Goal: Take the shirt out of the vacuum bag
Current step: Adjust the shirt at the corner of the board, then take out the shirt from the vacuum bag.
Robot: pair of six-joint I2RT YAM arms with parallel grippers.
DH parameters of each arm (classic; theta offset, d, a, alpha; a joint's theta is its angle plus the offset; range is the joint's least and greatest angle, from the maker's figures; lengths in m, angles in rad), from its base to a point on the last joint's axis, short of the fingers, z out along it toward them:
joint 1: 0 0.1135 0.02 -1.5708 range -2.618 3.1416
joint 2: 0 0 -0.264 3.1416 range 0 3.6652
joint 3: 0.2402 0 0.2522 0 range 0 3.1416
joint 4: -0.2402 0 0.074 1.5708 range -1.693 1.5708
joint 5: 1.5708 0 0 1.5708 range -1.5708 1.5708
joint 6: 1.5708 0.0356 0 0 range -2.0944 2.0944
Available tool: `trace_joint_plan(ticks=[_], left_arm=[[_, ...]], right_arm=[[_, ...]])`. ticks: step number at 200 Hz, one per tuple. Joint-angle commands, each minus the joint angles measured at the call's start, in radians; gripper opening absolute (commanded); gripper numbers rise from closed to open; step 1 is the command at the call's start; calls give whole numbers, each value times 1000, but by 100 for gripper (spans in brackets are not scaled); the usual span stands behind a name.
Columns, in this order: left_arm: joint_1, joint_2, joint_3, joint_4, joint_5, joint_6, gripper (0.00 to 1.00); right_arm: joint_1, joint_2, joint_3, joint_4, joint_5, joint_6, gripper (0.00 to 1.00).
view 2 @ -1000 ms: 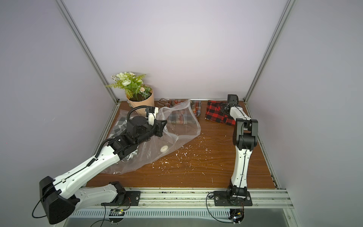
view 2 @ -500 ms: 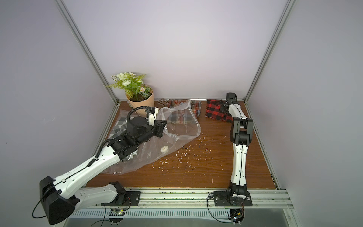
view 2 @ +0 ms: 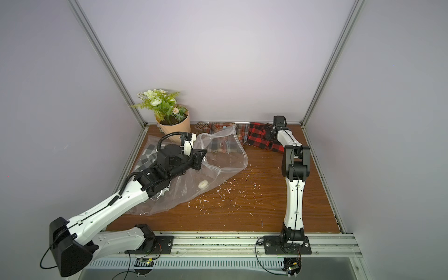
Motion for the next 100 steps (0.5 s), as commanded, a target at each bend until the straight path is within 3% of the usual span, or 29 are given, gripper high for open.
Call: trace_joint_plan(ticks=[1, 20, 29, 31, 51, 78, 100], left_arm=[[-8, 12, -6, 53, 21, -15, 1], [-14, 27, 7, 57, 36, -19, 0], [-23, 32, 17, 57, 34, -17, 0], [-25, 33, 19, 57, 33, -15, 0], [-42, 46, 35, 54, 33, -10, 0], [-48, 61, 31, 78, 49, -18, 0], [-63, 84, 38, 95, 60, -22, 0]], right_arm=[[2, -113, -50, -11, -56, 35, 9], [-17, -293, -180, 89, -155, 92, 37], [-27, -382, -289, 181, -182, 143, 46], [-35, -413, -327, 205, -198, 161, 54], [-73, -607, -547, 320, -305, 261, 70], [-61, -765, -845, 573, -540, 425, 72], [-45, -814, -1041, 776, -634, 566, 71]])
